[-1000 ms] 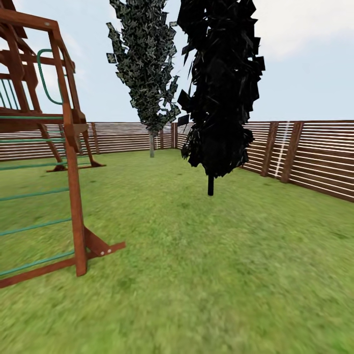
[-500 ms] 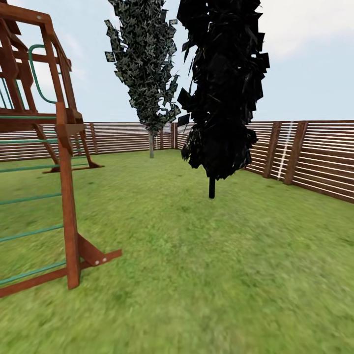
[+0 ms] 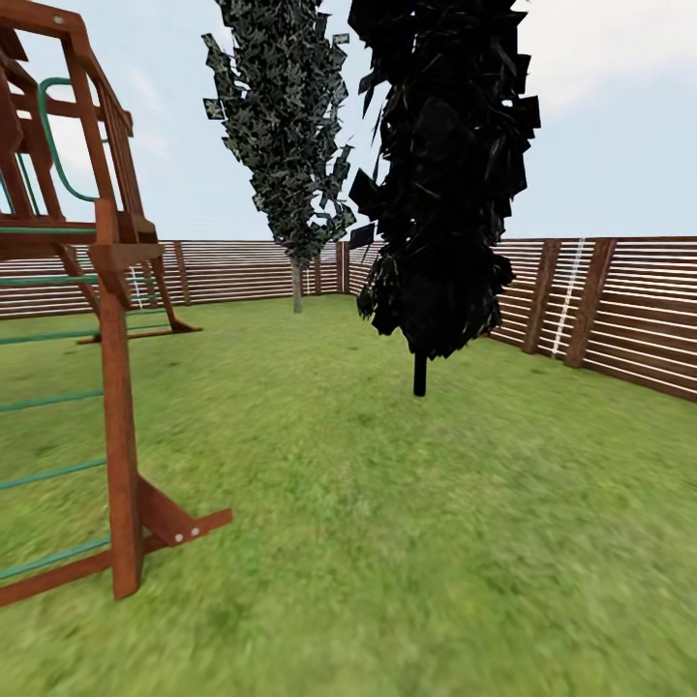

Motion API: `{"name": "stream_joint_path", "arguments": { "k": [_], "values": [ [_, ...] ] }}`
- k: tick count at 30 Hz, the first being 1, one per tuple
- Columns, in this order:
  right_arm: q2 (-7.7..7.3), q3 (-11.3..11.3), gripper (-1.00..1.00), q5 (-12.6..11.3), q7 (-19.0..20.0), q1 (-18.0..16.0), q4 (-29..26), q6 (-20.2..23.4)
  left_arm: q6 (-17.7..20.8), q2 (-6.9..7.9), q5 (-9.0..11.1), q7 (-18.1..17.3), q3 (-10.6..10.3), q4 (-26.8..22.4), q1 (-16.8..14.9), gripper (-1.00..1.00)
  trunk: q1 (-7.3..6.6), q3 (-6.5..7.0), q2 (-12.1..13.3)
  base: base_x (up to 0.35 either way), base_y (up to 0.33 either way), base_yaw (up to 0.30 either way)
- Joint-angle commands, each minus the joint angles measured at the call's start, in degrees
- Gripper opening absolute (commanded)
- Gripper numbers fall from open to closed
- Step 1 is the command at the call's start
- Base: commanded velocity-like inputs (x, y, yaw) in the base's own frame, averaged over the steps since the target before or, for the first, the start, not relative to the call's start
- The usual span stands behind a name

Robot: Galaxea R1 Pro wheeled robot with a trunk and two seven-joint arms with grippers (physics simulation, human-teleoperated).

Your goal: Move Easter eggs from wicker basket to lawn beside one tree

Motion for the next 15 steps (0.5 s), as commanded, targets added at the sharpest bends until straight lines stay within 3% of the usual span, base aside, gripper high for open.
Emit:
{"name": "stream_joint_path", "arguments": {
  "k": [1, 15],
  "values": [
    [0.03, 0.13, 1.00, -0.58, -0.01, -0.09, 0.17, -0.19, 0.01, -0.01, 0.01, 0.04, 0.03, -0.12, 0.04, 1.00, 0.04, -0.05, -0.02, 0.328, 0.000, 0.000],
    [0.02, 0.13, 1.00, -0.58, -0.07, -0.09, 0.17, -0.19, 0.01, 0.00, 0.01, 0.04, 0.03, -0.13, 0.04, 1.00, 0.04, -0.05, -0.02, 0.328, 0.000, 0.000]
  ]
}}
